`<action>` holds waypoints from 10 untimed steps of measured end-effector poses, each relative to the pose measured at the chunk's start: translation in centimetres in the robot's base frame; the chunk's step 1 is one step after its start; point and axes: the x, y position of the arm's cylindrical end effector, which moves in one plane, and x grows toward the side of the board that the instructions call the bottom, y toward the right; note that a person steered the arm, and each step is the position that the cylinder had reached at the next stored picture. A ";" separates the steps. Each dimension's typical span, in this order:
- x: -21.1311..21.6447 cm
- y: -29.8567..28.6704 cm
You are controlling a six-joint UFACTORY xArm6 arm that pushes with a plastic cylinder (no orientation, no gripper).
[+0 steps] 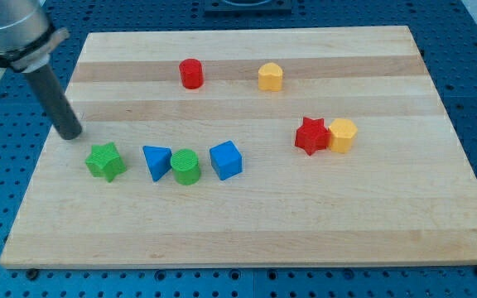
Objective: Move the blue cube downwards slightly
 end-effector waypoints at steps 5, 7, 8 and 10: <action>1.6 7.5; 0.8 11.3; -0.7 12.0; 1.1 18.1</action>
